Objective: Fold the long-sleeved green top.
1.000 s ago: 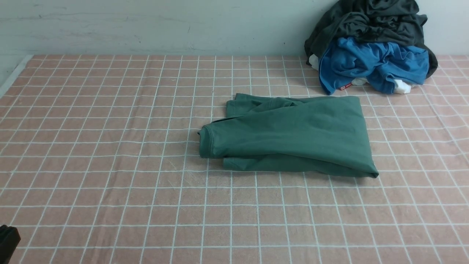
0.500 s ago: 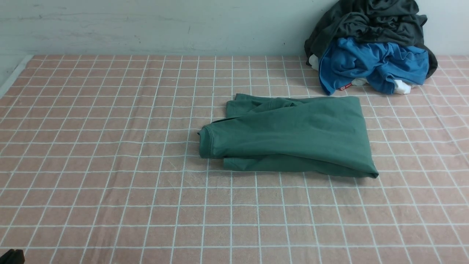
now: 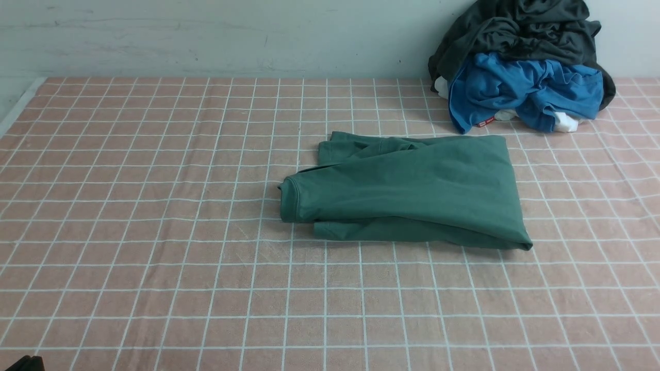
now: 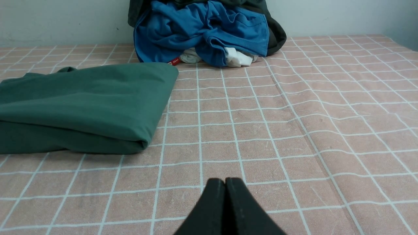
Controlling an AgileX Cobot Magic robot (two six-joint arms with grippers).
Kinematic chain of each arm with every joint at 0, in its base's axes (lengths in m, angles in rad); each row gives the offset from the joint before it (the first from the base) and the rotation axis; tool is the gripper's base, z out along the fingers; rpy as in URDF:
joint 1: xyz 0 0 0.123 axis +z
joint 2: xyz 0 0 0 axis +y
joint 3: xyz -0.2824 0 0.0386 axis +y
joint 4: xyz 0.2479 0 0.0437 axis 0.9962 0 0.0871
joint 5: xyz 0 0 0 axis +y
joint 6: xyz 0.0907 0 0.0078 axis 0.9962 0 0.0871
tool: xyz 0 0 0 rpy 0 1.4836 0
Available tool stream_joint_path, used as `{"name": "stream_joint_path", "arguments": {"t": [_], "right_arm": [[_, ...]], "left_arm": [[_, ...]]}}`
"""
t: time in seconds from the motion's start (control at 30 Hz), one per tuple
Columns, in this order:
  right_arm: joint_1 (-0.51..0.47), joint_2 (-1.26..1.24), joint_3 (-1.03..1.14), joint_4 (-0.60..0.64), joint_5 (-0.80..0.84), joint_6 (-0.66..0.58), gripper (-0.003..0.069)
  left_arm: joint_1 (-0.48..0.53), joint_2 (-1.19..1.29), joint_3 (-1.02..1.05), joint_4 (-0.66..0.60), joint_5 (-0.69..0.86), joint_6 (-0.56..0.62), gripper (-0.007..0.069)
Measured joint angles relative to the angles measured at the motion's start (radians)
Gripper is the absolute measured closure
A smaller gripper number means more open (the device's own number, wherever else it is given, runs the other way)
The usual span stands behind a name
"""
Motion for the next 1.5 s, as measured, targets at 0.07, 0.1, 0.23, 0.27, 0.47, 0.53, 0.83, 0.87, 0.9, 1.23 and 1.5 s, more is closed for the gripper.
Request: {"name": "stream_joint_path", "arguments": {"t": [0.07,0.1,0.23,0.27,0.47,0.53,0.83,0.87,0.9,1.23,1.5], "right_arm": [[0.0,0.0,0.0,0.0,0.0,0.0,0.0673],[0.0,0.0,0.0,0.0,0.0,0.0,0.0673],[0.0,0.0,0.0,0.0,0.0,0.0,0.0673],[0.0,0.0,0.0,0.0,0.0,0.0,0.0673],[0.0,0.0,0.0,0.0,0.0,0.0,0.0673],[0.0,0.0,0.0,0.0,0.0,0.0,0.0673],[0.0,0.0,0.0,0.0,0.0,0.0,0.0673],[0.0,0.0,0.0,0.0,0.0,0.0,0.0673],[0.0,0.0,0.0,0.0,0.0,0.0,0.0673],[0.0,0.0,0.0,0.0,0.0,0.0,0.0673],[0.0,0.0,0.0,0.0,0.0,0.0,0.0673]], "left_arm": [[0.0,0.0,0.0,-0.001,0.0,-0.001,0.0627],[0.0,0.0,0.0,-0.001,0.0,-0.001,0.0627],[0.0,0.0,0.0,-0.002,-0.001,-0.001,0.0627],[0.0,0.0,0.0,-0.002,-0.001,-0.001,0.0627],[0.0,0.0,0.0,-0.002,-0.001,-0.001,0.0627],[0.0,0.0,0.0,-0.002,-0.001,-0.001,0.0627],[0.124,0.0,0.0,-0.002,-0.001,-0.001,0.0627],[0.147,0.0,0.0,-0.002,-0.001,-0.001,0.0627],[0.163,0.0,0.0,-0.002,-0.001,-0.001,0.0627],[0.17,0.0,0.0,-0.002,-0.001,-0.001,0.0627],[0.168,0.0,0.0,-0.002,-0.001,0.003,0.0627]]}}
